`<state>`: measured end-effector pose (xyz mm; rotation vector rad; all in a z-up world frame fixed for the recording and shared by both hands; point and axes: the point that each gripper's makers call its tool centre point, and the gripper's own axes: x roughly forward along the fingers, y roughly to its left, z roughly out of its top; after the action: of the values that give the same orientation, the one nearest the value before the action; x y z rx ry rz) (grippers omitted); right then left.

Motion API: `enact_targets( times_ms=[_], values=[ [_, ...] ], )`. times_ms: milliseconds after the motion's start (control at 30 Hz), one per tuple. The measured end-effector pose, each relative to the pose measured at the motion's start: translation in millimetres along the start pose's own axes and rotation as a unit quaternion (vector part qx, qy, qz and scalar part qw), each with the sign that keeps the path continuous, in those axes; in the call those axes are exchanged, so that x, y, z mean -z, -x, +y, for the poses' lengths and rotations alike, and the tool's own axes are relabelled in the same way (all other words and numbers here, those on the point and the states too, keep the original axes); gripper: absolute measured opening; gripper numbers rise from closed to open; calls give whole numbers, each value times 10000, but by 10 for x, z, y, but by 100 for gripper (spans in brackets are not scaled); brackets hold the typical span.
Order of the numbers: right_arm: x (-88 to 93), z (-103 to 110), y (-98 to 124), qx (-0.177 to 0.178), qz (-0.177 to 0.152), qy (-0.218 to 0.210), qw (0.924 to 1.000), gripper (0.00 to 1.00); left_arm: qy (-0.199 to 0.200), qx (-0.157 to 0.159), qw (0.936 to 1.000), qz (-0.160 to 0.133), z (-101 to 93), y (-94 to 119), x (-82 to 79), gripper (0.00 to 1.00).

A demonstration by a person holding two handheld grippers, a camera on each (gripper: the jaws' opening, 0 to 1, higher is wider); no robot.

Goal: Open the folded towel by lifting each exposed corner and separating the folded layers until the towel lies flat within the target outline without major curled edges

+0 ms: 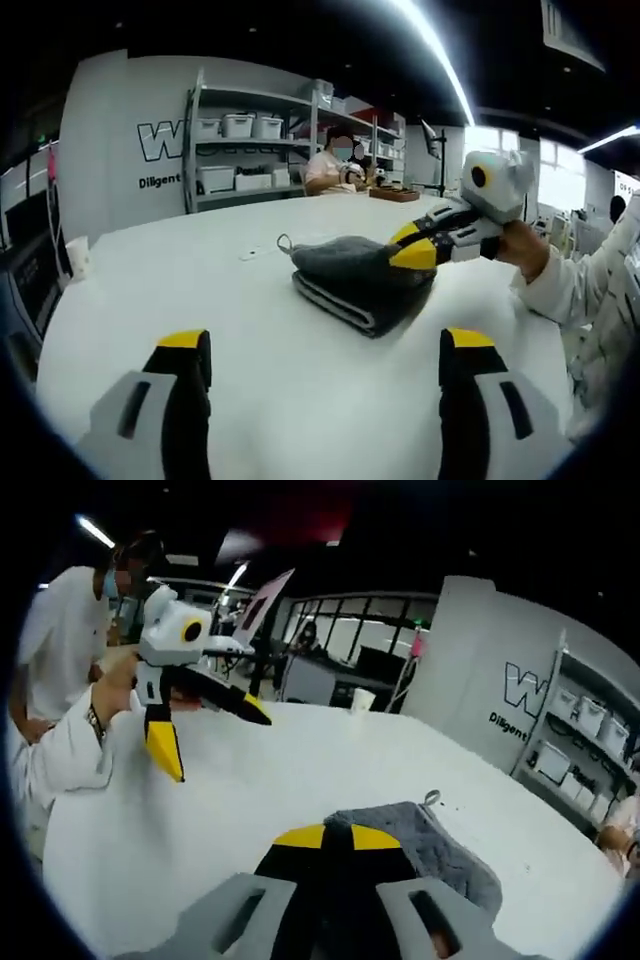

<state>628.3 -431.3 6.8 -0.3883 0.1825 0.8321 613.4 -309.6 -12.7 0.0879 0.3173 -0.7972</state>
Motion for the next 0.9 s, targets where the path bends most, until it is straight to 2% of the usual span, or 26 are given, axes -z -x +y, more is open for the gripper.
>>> enact_targets(
  times_ms=[100, 367, 567, 667, 900],
  values=[
    [-92, -150, 90, 164, -175, -180, 9996, 0, -9, 20, 10000, 43, 5, -24, 11, 92],
    [-256, -456, 351, 617, -503, -311, 9963, 0, 3, -7, 10000, 60, 42, -8, 25, 92],
    [-348, -733, 670, 1090, -808, -467, 9896, 0, 6, -6, 10000, 57, 58, -8, 26, 92],
    [-343, -851, 823, 1269, -919, -567, 9860, 0, 19, -13, 10000, 56, 68, -6, 29, 92],
    [-172, -1125, 1138, 1685, -1065, -795, 9767, 0, 8, -23, 10000, 71, 74, -5, 30, 92]
  ],
)
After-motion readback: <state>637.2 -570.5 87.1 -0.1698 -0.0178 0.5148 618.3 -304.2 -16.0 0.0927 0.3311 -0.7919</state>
